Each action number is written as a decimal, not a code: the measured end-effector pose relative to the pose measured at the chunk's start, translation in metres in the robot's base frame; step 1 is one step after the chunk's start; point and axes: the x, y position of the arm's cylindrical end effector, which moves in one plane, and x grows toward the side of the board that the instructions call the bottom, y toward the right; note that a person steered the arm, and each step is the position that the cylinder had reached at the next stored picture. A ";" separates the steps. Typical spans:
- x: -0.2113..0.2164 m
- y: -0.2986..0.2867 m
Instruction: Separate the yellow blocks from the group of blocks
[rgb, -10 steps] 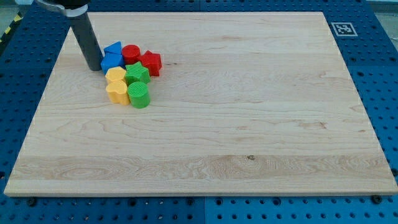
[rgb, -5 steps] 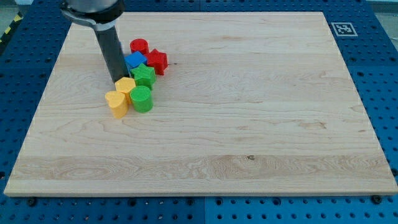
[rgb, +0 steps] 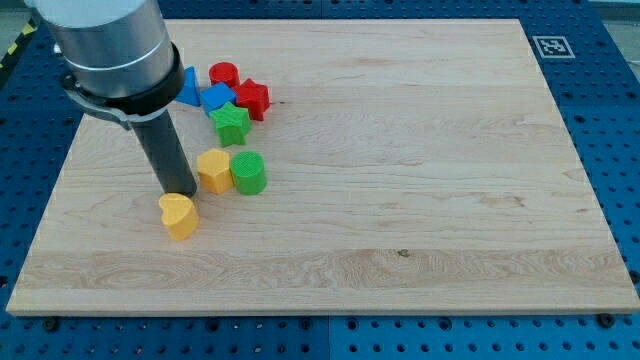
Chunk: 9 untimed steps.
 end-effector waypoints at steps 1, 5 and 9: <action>-0.001 0.006; 0.011 0.087; 0.021 0.115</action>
